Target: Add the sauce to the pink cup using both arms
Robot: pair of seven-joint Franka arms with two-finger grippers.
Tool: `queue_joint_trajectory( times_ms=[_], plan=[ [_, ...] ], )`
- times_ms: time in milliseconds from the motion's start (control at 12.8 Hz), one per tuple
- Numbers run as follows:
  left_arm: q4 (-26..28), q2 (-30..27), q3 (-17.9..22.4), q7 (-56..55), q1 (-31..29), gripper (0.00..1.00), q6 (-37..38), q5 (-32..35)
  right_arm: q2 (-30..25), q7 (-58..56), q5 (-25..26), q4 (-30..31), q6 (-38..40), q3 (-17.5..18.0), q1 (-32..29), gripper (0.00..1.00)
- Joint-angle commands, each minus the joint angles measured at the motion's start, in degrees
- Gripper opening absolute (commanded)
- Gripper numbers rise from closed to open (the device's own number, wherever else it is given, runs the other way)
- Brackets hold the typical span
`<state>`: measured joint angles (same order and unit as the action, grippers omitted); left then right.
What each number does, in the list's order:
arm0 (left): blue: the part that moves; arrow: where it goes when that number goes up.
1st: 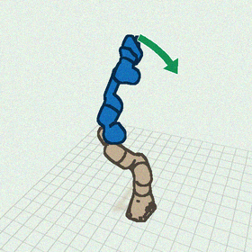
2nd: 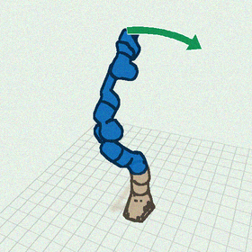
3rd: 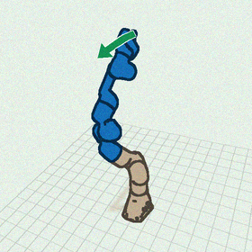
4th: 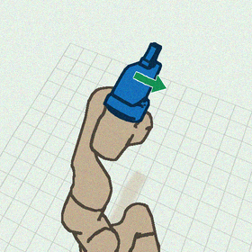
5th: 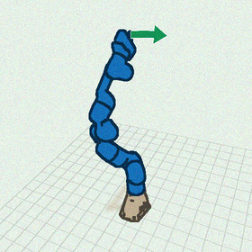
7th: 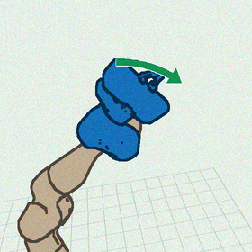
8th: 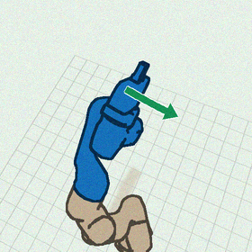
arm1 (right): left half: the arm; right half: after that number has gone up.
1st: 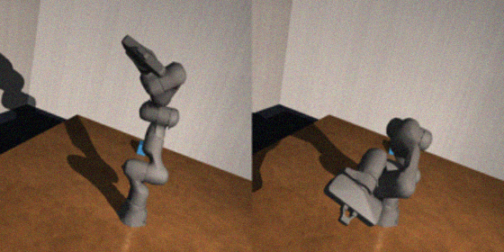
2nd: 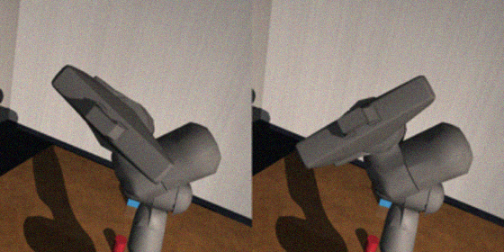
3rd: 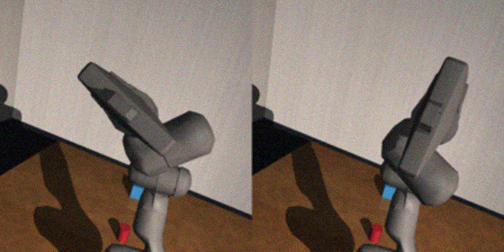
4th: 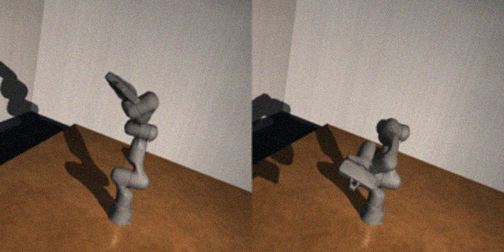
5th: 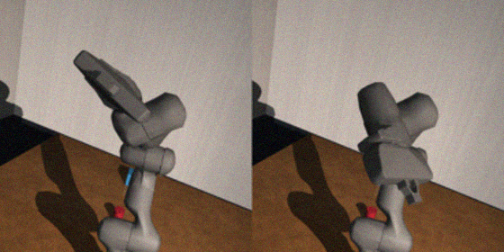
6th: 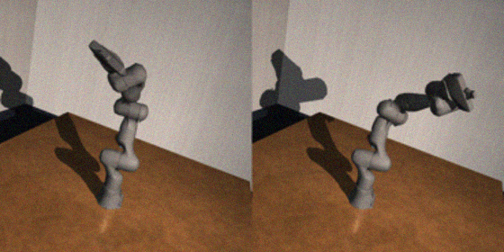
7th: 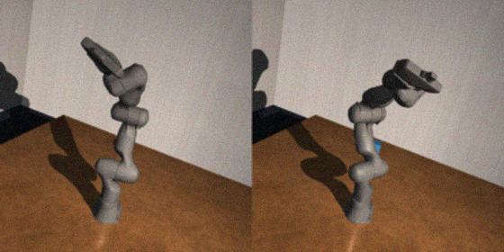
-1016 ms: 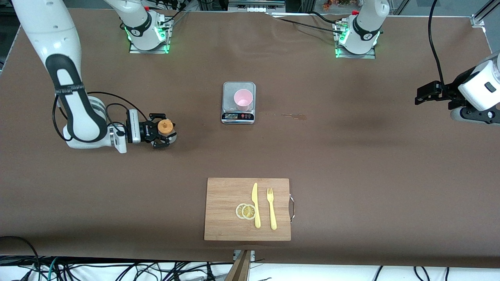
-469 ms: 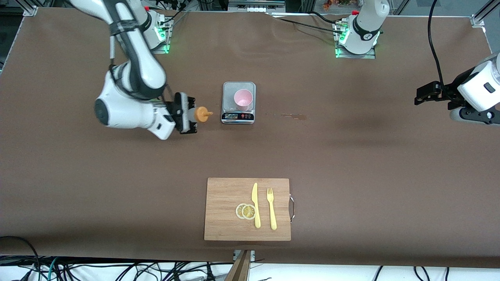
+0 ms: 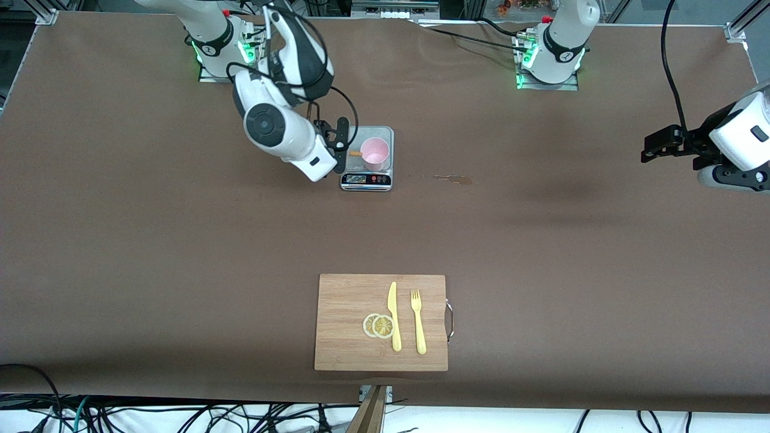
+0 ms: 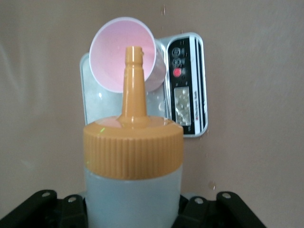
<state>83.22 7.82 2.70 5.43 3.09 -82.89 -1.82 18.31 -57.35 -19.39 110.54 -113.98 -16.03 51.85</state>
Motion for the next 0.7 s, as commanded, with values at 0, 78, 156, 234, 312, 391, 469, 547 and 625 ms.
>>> queue_joint_trajectory(
  times_ms=[0,78,156,234,312,391,469,547,625],
  plan=[
    [-2.6,1.4,-0.1,1.2,-0.1,1.00,1.0,0.7,-2.2,11.0,9.4,1.3,2.1,3.4,1.5,0.00],
    [-2.6,1.4,-0.1,1.2,-0.2,1.00,1.0,0.7,-2.1,14.5,12.3,1.2,3.4,4.3,2.3,0.00],
    [-2.6,1.4,-0.1,1.2,-0.2,1.00,1.0,0.7,-2.2,17.1,14.0,1.0,4.4,5.7,2.4,0.00],
    [-2.5,1.4,-0.1,1.2,-0.2,1.00,1.0,0.7,-2.0,18.9,15.8,0.3,5.3,7.0,2.4,0.00],
    [-2.6,1.4,-0.1,1.2,-0.2,1.00,1.0,0.7,-1.8,21.0,17.9,-0.5,7.3,8.1,2.6,0.00],
    [-2.6,1.4,-0.1,1.2,-0.2,1.00,1.0,0.7,-1.4,22.5,20.4,-1.7,9.5,9.4,2.6,0.00],
    [-2.6,1.4,-0.1,1.2,-0.1,1.00,1.0,0.7,-1.3,23.6,22.3,-2.5,11.1,10.2,2.6,0.00],
    [-2.6,1.4,-0.1,1.2,-0.2,1.00,1.0,0.7,-1.1,23.6,22.6,-3.4,12.2,10.3,2.6,0.00],
    [-2.6,1.4,-0.1,1.2,-0.2,1.00,1.0,0.7,-0.8,23.6,23.5,-4.0,13.2,10.3,2.6,0.00]
  ],
)
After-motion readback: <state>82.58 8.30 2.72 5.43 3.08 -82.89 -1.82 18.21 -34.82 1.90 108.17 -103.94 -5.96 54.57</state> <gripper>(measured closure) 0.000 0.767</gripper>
